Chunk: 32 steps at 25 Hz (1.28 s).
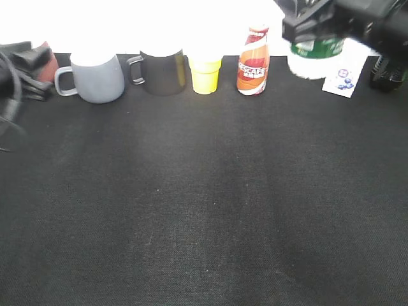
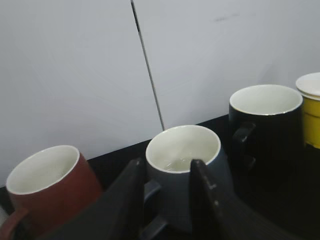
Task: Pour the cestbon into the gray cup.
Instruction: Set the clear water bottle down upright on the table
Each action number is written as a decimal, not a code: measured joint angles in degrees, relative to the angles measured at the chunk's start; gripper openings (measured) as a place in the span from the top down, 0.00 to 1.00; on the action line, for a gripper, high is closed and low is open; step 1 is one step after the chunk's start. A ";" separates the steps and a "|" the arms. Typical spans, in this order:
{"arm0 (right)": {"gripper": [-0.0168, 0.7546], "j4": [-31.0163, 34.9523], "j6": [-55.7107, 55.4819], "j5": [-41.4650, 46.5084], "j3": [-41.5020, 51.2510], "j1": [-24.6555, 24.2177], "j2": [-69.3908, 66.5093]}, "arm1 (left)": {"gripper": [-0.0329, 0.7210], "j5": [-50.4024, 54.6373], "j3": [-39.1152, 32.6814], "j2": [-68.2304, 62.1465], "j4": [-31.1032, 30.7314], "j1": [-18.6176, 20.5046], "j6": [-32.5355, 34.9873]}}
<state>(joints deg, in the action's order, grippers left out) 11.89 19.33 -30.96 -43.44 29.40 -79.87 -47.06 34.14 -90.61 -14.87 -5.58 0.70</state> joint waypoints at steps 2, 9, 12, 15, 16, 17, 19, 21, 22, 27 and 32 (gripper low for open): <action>0.32 1.52 0.00 -4.44 0.61 0.00 -2.13 | 0.64 10.54 0.00 8.25 0.06 0.00 0.00; 0.32 3.62 -0.17 -14.93 0.87 -7.61 -10.06 | 0.64 30.40 -0.04 26.16 0.17 0.00 0.00; 0.32 0.98 -2.62 -21.66 0.87 -7.88 -16.67 | 0.64 37.50 -0.04 31.59 0.17 0.00 -0.23; 0.32 -0.99 -6.39 -25.18 -1.13 -9.07 -22.23 | 0.64 42.66 -0.04 35.95 0.06 0.00 -0.23; 0.32 -2.50 -8.24 -26.15 -2.23 -10.42 -23.59 | 0.64 43.87 -0.04 36.93 0.00 0.00 -0.23; 0.32 -2.93 -9.28 -26.16 -3.07 -11.64 -24.33 | 0.64 45.04 -0.04 37.70 0.00 0.00 -0.18; 0.32 -4.59 -9.92 -26.23 -4.73 -13.45 -25.55 | 0.64 45.69 -0.04 38.73 0.00 0.00 -0.18; 0.32 -5.52 -10.23 -26.11 -6.81 -13.88 -27.72 | 0.64 47.06 -0.04 38.73 0.15 0.00 -0.18; 0.32 -6.55 -10.55 -26.07 -7.88 -13.88 -29.10 | 0.64 47.79 -0.04 38.78 0.65 0.00 -0.18; 0.32 -7.84 -11.09 -26.14 -13.15 -13.88 -35.92 | 0.64 51.43 -0.04 42.09 0.65 0.00 -0.18; 0.32 -8.29 -11.45 -26.43 -17.56 -16.07 -40.60 | 0.64 53.46 -0.04 46.06 0.65 0.00 -0.18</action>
<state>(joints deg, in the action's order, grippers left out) 3.60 7.88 -57.39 -61.00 13.34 -120.47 6.40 34.10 -44.55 -14.21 -5.58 0.52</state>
